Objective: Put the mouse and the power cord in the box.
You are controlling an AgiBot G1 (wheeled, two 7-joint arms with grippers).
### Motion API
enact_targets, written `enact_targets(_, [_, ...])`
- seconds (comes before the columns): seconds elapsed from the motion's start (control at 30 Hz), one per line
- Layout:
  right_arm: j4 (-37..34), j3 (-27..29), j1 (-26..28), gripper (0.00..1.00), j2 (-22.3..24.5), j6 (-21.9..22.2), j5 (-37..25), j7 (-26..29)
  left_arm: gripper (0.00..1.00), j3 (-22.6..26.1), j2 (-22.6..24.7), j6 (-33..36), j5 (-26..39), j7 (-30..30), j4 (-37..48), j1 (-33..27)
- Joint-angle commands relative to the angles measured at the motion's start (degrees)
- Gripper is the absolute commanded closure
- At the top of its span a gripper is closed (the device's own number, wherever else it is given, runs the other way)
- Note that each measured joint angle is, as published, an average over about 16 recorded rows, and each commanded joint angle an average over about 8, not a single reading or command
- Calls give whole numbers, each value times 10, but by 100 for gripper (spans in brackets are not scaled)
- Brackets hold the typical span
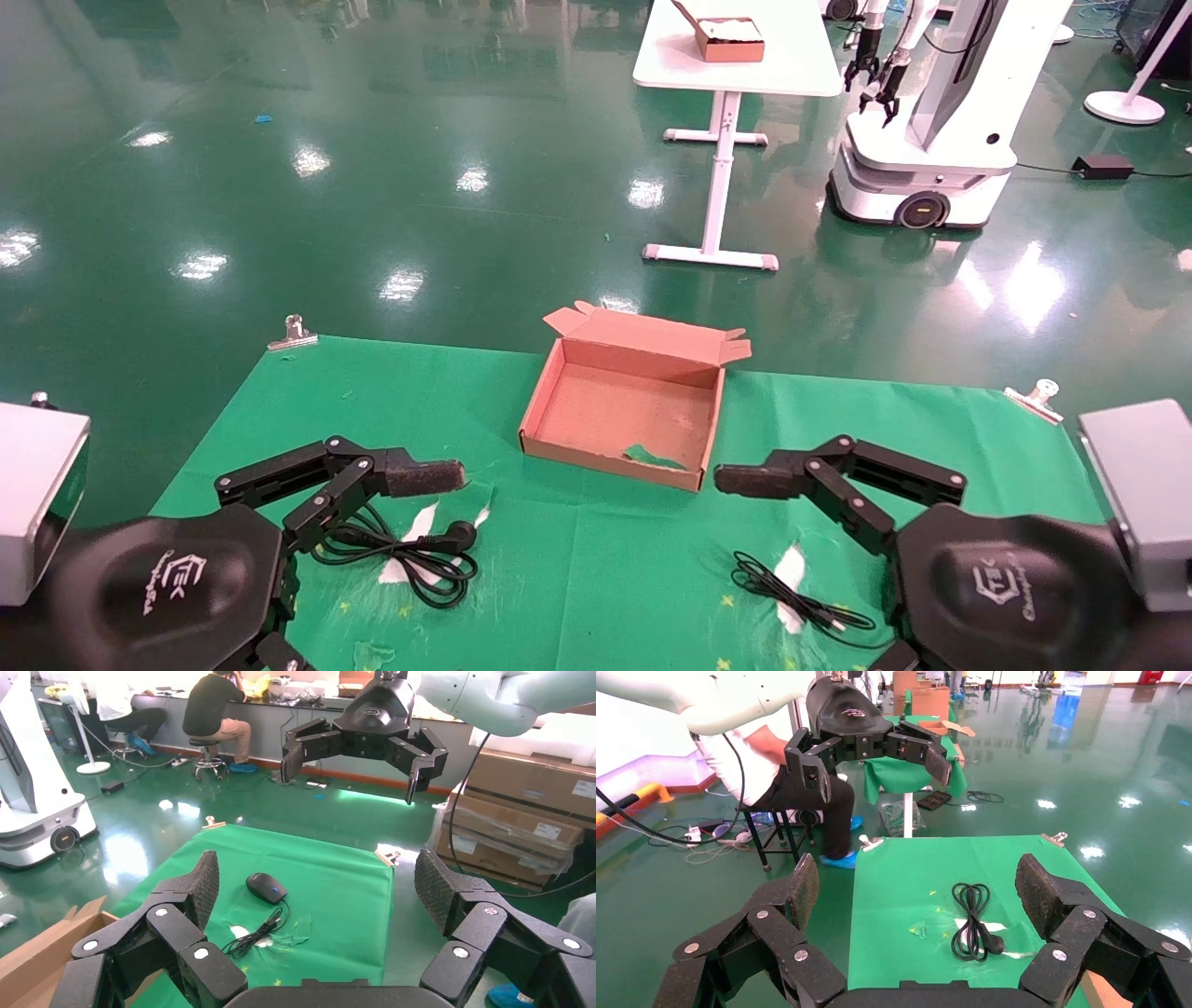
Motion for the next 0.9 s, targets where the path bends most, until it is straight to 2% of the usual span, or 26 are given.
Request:
enact_targets(0.03, [0,0,0,0,0,0,0,0,0,0,0,0,0,0,0,0])
enact_targets(0.67, [-1,0,0,0,0,0,-1,0,0,2,1,0,4,2,2,-1])
enact_targets(0.9, [-22,-12,6,0,6,-15,-30,-14,0,20,5,15,48,17,18,-19])
